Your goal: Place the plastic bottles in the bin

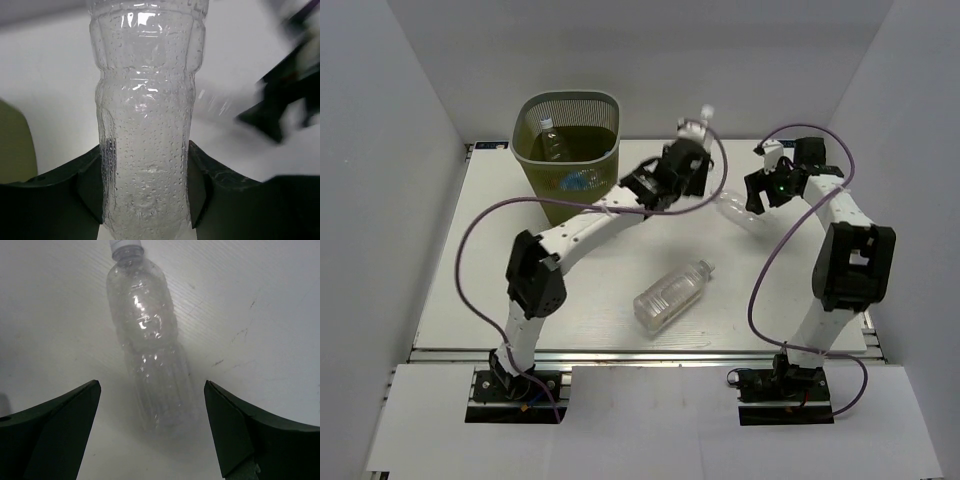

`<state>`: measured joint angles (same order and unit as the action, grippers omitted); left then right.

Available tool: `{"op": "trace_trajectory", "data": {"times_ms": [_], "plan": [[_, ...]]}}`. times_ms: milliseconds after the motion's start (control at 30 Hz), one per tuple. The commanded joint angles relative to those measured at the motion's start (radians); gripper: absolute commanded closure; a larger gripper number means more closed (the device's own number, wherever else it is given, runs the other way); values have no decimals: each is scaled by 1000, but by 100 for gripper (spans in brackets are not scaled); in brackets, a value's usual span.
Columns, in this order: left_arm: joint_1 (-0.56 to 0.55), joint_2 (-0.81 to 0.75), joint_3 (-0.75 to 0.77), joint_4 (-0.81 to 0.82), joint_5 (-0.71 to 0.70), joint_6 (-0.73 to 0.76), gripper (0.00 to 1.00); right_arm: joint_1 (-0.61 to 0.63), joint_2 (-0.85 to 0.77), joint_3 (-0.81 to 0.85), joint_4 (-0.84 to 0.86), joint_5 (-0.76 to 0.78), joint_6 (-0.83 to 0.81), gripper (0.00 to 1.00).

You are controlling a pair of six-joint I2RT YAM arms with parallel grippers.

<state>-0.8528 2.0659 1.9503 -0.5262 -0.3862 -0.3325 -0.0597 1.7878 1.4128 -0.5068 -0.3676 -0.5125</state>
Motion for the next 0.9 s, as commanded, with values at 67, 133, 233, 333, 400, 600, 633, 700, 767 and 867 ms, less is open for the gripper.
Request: {"op": "trace_trajectory", "data": {"times_ms": [67, 133, 233, 333, 400, 600, 633, 700, 767, 867], "plan": [[14, -246, 283, 12, -160, 131, 65, 11, 128, 147, -32, -1, -72, 10], [23, -315, 247, 21, -271, 170, 65, 21, 166, 169, -32, -14, -81, 10], [34, -403, 103, 63, -420, 179, 62, 49, 223, 186, -47, -7, -106, 10], [84, -461, 29, 88, -467, 162, 61, 58, 258, 176, -39, 24, -119, 10], [112, -461, 29, 34, -467, 144, 59, 96, 271, 157, -26, 47, -129, 10], [230, -359, 27, -84, -381, 20, 57, 112, 301, 141, -47, 81, -155, 39], [254, -349, 18, -95, -381, 6, 57, 112, 300, 140, -77, 75, -156, 46], [277, -339, -25, -138, -341, -45, 57, 112, 294, 135, -93, 56, -175, 51], [302, -348, -76, -138, -319, -72, 55, 110, 280, 129, -127, 39, -182, 59], [328, -389, -186, -138, -309, -96, 54, 104, 256, 141, -179, -19, -219, 76]]}}
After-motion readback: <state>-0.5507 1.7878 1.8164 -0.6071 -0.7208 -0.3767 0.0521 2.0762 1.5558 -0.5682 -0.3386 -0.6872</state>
